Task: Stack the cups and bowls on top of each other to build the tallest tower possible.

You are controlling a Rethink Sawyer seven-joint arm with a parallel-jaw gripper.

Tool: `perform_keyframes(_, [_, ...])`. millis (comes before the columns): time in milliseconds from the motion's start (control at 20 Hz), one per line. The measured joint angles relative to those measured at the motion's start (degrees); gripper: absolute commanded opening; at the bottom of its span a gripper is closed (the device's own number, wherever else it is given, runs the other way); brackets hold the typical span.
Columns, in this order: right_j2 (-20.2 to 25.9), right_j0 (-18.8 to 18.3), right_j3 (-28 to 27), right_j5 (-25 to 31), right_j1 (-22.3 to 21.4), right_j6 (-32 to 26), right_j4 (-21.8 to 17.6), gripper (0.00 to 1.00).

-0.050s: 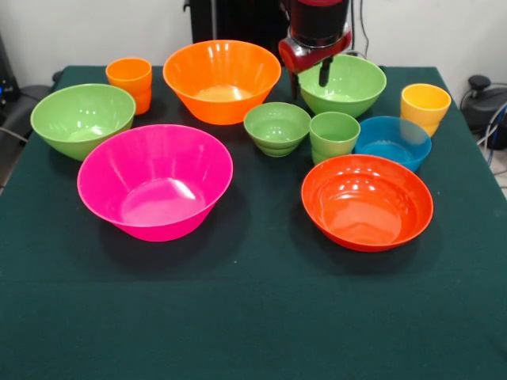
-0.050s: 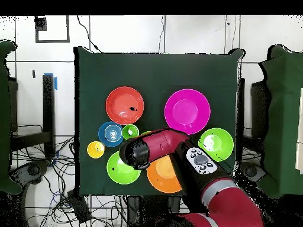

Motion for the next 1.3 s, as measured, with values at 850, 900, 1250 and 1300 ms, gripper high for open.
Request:
perform_keyframes(850, [0.0, -0.1, -5.3, 0.0, 1.3, 0.0, -1.0, 1.0])
perform_keyframes(900, [0.0, -0.1, -5.5, 0.1, 1.3, 0.0, -1.0, 1.0])
perform_keyframes(1250, [0.0, -0.2, -6.6, 1.2, 1.4, 0.0, -1.0, 1.0])
perform_keyframes(1300, [0.0, -0.2, -6.8, 1.4, 1.5, 0.0, -1.0, 1.0])
